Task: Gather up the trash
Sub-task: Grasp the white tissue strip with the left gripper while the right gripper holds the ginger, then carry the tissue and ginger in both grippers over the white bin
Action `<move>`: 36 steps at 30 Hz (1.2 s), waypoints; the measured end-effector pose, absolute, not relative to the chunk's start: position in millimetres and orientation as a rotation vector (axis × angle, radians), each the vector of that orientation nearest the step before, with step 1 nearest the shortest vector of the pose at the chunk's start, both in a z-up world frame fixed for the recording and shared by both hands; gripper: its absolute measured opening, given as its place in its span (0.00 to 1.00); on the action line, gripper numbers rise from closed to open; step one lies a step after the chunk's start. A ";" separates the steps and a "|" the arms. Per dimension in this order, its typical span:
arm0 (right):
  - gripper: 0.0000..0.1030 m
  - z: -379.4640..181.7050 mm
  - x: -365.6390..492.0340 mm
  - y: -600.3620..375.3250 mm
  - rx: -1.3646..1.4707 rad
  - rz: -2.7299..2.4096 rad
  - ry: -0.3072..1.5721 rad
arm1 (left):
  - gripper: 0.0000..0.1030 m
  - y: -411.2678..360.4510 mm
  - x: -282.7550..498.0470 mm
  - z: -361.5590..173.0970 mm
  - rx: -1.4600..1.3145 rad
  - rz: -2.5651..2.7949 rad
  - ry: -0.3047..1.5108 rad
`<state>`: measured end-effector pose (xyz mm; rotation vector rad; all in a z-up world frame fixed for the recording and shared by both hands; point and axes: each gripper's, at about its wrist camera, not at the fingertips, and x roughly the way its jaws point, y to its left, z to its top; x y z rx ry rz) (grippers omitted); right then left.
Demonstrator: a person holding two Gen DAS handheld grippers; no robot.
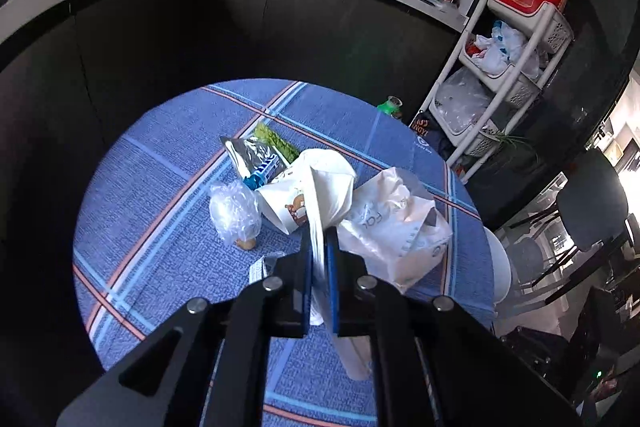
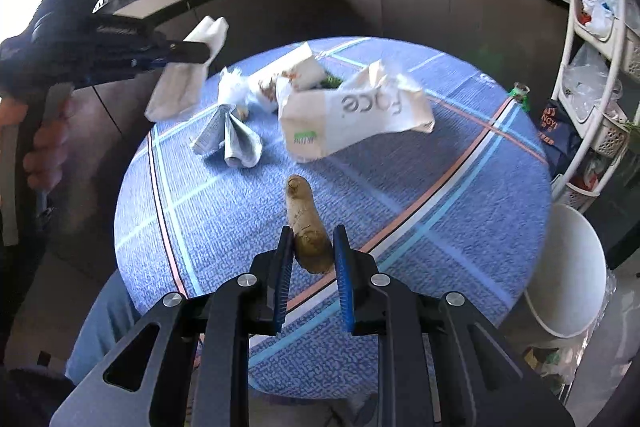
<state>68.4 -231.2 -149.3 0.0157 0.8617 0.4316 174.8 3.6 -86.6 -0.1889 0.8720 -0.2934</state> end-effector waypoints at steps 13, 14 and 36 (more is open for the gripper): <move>0.18 -119.5 55.3 -276.0 0.097 0.346 0.756 | 0.07 -46.6 140.1 -39.0 -0.144 -0.480 0.805; 0.18 -118.2 54.8 -282.4 0.105 0.331 0.748 | 0.07 -55.1 138.8 -36.5 -0.134 -0.498 0.802; 0.18 -180.3 44.5 -468.9 0.278 -0.097 0.804 | 0.07 -282.6 169.9 -83.1 0.019 -0.835 0.935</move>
